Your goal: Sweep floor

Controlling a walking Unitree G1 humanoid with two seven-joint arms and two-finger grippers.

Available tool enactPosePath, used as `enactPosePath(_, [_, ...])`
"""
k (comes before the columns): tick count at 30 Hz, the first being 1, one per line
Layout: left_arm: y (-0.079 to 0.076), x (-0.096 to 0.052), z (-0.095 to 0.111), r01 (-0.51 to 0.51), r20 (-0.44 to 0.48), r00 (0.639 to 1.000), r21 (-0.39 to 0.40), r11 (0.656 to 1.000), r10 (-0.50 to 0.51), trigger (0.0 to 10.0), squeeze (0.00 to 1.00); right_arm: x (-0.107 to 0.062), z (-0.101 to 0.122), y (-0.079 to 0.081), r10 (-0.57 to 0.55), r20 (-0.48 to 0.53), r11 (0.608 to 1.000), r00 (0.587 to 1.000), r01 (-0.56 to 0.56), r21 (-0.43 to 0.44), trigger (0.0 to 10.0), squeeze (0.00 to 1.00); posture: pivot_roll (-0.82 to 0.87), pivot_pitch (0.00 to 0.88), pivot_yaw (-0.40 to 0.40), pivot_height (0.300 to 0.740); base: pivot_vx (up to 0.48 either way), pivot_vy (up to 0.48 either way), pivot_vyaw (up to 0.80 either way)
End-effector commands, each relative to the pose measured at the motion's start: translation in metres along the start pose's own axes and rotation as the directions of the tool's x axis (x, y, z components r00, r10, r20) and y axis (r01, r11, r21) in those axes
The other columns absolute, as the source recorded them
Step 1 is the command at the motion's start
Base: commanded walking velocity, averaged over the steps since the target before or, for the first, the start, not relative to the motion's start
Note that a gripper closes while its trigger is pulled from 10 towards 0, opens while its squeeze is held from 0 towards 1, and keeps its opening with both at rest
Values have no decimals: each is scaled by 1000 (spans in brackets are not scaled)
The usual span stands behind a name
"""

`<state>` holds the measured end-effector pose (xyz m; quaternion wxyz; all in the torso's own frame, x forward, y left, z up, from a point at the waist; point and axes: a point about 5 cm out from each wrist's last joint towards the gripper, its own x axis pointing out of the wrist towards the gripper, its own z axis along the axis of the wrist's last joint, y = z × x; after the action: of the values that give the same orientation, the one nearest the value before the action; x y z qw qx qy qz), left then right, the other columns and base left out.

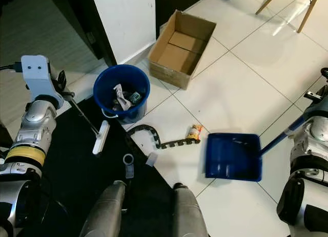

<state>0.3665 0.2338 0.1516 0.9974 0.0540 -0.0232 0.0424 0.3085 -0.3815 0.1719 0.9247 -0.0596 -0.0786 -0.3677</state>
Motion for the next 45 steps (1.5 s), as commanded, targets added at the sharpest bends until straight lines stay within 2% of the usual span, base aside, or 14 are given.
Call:
enactPosePath(1, [-1, -6, -8, 7, -3, 1000, -8, 1000, -7, 10000, 0, -6, -8, 5, 5, 7, 998, 1000, -5, -60, 10000, 0, 119, 340, 66, 740, 0, 0, 0])
enactPosePath(5, [-4, -7, -9, 27, 4, 1000, -14, 1000, -27, 10000, 0, -14, -15, 21, 19, 14, 992, 1000, -17, -126, 10000, 0, 131, 353, 71, 740, 0, 0, 0])
enactPosePath(8, [-5, -9, -10, 33, 13, 999, -34, 999, -32, 10000, 0, -21, -21, 35, 52, 2, 992, 999, -51, -116, 10000, 0, 139, 370, 69, 740, 0, 0, 0])
enactPosePath(9, [-5, -9, -10, 33, 13, 999, -34, 999, -32, 10000, 0, -21, -21, 35, 52, 2, 992, 999, -51, -116, 10000, 0, 139, 370, 69, 740, 0, 0, 0])
enactPosePath(11, [-9, -10, -9, 35, 29, 999, -83, 996, -33, 10000, 0, -31, -26, 51, 111, 4, 992, 994, -110, -61, 10000, 0, 146, 376, 68, 740, 0, 0, 0])
enactPosePath(13, [-12, -10, -9, 40, 34, 999, -92, 995, -37, 10000, 0, -33, -27, 55, 121, 12, 992, 993, -121, -44, 10000, 0, 147, 375, 67, 740, 0, 0, 0])
enactPosePath(17, [-22, -14, -10, 62, 52, 997, -148, 987, -55, 10000, 0, -41, -29, 65, 166, 23, 983, 986, -167, 77, 10000, 0, 145, 376, 62, 740, 0, 0, 0])
enactPosePath(18, [-22, -14, -10, 62, 52, 997, -148, 987, -55, 10000, 0, -41, -29, 65, 166, 23, 983, 986, -167, 77, 10000, 0, 145, 376, 62, 740, 0, 0, 0])
enactPosePath(20, [-27, -15, -10, 79, 60, 996, -167, 983, -70, 10000, 0, -44, -31, 69, 188, 17, 967, 982, -188, 174, 10000, 0, 142, 375, 61, 740, 0, 0, 0])
enactPosePath(21, [-27, -15, -10, 79, 60, 996, -167, 983, -70, 10000, 0, -44, -31, 69, 188, 17, 967, 982, -188, 174, 10000, 0, 142, 375, 61, 740, 0, 0, 0])
enactPosePath(23, [-33, -18, -11, 97, 67, 994, -182, 978, -86, 10000, 0, -49, -33, 75, 216, 32, 946, 976, -218, 239, 10000, 0, 140, 375, 60, 740, 0, 0, 0])
enactPosePath(32, [-40, -20, -13, 118, 62, 992, -190, 975, -108, 10000, 0, -62, -41, 85, 243, 23, 940, 970, -242, 241, 10000, 0, 136, 376, 58, 740, 0, 0, 0])
enactPosePath(39, [-41, -21, -18, 119, 33, 993, -119, 986, -116, 10000, 0, -65, -45, 86, 276, 9, 942, 961, -273, 196, 10000, 0, 135, 382, 55, 740, 0, 0, 0])
enactPosePath(45, [-46, -28, -35, 106, -1, 994, -71, 992, -107, 10000, 0, -66, -48, 83, 268, 2, 949, 963, -264, 171, 10000, 0, 127, 393, 47, 740, 0, 0, 0])
